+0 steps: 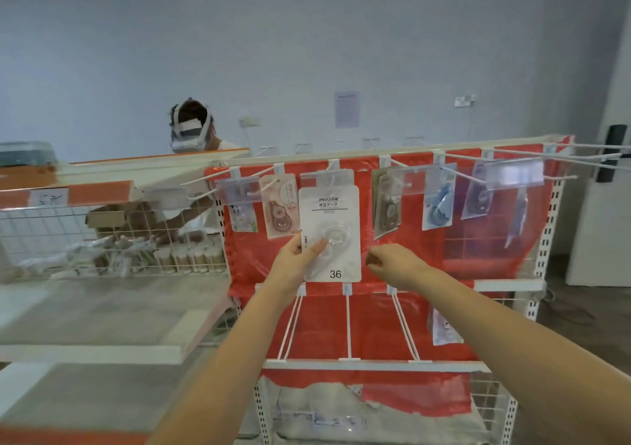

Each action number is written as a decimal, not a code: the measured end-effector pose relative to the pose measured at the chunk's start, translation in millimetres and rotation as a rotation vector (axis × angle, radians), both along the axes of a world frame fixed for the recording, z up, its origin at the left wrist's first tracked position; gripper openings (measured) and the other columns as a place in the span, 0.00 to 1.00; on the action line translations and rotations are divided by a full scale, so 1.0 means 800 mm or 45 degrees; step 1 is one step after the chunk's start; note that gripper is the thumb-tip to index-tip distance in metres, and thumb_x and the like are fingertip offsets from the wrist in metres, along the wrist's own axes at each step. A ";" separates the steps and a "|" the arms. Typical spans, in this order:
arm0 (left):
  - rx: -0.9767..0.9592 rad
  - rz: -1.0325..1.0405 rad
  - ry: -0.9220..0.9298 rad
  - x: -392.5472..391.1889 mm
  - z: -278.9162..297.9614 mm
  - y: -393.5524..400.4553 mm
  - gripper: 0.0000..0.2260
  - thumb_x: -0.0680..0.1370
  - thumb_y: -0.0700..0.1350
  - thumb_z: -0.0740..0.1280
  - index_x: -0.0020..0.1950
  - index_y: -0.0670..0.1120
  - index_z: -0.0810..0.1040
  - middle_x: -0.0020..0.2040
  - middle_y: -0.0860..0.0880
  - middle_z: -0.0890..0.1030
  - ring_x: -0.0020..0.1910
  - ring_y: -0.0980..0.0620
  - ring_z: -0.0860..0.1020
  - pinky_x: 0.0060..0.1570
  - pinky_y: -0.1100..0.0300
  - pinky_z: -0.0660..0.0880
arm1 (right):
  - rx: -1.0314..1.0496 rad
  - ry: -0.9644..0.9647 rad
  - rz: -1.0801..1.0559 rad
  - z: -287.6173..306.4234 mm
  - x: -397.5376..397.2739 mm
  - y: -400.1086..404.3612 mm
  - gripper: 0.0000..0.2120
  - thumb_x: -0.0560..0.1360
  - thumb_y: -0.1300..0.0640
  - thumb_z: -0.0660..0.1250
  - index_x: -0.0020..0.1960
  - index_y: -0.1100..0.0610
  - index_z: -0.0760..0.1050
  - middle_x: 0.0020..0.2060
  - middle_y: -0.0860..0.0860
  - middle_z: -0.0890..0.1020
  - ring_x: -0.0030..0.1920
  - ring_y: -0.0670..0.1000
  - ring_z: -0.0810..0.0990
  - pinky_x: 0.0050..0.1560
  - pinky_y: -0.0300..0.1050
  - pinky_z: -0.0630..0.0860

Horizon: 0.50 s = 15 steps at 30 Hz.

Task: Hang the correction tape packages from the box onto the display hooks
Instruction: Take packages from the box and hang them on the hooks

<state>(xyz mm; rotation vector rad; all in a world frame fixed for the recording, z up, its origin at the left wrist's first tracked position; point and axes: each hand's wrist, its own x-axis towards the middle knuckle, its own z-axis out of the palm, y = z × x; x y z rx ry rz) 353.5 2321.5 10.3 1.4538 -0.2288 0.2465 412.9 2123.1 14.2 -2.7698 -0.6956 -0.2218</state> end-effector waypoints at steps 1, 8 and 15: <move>-0.021 -0.007 -0.001 0.001 0.003 -0.001 0.20 0.69 0.50 0.71 0.60 0.46 0.78 0.56 0.44 0.83 0.56 0.45 0.81 0.56 0.49 0.77 | -0.005 -0.001 -0.009 0.000 0.000 0.001 0.11 0.78 0.58 0.59 0.56 0.56 0.77 0.55 0.53 0.81 0.54 0.54 0.78 0.52 0.45 0.73; -0.002 0.023 -0.001 0.010 0.000 -0.003 0.21 0.68 0.53 0.72 0.58 0.48 0.79 0.55 0.47 0.83 0.56 0.46 0.81 0.61 0.44 0.74 | -0.002 0.035 -0.045 -0.014 0.003 0.010 0.12 0.78 0.56 0.60 0.58 0.55 0.77 0.55 0.52 0.82 0.52 0.54 0.79 0.48 0.44 0.72; -0.028 0.116 0.069 0.022 0.006 -0.015 0.08 0.74 0.47 0.71 0.52 0.49 0.80 0.52 0.44 0.84 0.52 0.44 0.82 0.55 0.43 0.78 | 0.031 0.089 -0.110 -0.022 -0.002 0.027 0.14 0.79 0.55 0.58 0.58 0.60 0.76 0.55 0.59 0.81 0.52 0.59 0.79 0.44 0.43 0.69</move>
